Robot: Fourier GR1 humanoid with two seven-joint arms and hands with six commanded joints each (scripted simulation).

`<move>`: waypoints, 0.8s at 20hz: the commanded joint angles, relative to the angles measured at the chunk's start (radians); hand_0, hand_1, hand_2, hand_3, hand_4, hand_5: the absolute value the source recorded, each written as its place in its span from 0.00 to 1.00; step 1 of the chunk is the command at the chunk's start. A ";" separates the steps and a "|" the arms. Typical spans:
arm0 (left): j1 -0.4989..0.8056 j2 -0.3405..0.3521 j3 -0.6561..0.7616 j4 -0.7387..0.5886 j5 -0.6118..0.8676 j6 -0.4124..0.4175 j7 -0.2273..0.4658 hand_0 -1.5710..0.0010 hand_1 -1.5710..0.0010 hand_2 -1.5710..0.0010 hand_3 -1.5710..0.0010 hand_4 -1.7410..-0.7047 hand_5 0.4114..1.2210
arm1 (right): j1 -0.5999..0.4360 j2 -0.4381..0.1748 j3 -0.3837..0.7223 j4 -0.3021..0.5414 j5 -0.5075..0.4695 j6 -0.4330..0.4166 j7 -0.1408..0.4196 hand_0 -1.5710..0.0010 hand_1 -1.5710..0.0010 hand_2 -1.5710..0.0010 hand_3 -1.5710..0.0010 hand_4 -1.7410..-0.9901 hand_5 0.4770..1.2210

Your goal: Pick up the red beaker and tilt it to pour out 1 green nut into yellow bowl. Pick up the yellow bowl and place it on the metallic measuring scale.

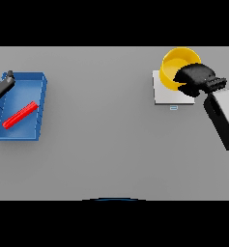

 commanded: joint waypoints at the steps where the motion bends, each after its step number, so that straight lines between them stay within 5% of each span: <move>1: -0.003 0.004 0.002 0.010 0.002 -0.005 -0.009 1.00 1.00 1.00 1.00 0.98 0.33 | 0.002 0.004 0.001 0.018 0.002 -0.009 -0.008 0.00 0.00 0.11 0.13 0.00 1.00; 10: 0.000 -0.003 -0.009 0.011 -0.009 -0.001 -0.009 1.00 1.00 1.00 1.00 0.98 0.32 | 0.005 0.039 -0.018 0.083 -0.018 -0.040 -0.035 0.07 0.00 0.15 0.08 0.00 1.00; 13: -0.001 -0.002 -0.009 0.005 -0.012 0.003 -0.010 1.00 1.00 1.00 1.00 0.98 0.32 | 0.008 0.040 -0.024 0.086 -0.023 -0.035 -0.043 0.05 0.06 0.08 0.30 0.01 1.00; 14: 0.002 -0.001 -0.006 0.004 -0.007 0.001 -0.010 1.00 1.00 1.00 1.00 0.98 0.32 | 0.011 0.034 -0.028 0.074 -0.026 -0.028 -0.041 0.08 0.15 0.18 0.37 0.07 1.00; 16: -0.009 -0.003 -0.010 0.006 -0.010 -0.003 0.008 1.00 1.00 1.00 1.00 0.99 0.32 | 0.013 0.034 -0.020 0.057 -0.020 -0.012 -0.029 0.37 0.44 0.41 0.49 0.15 0.81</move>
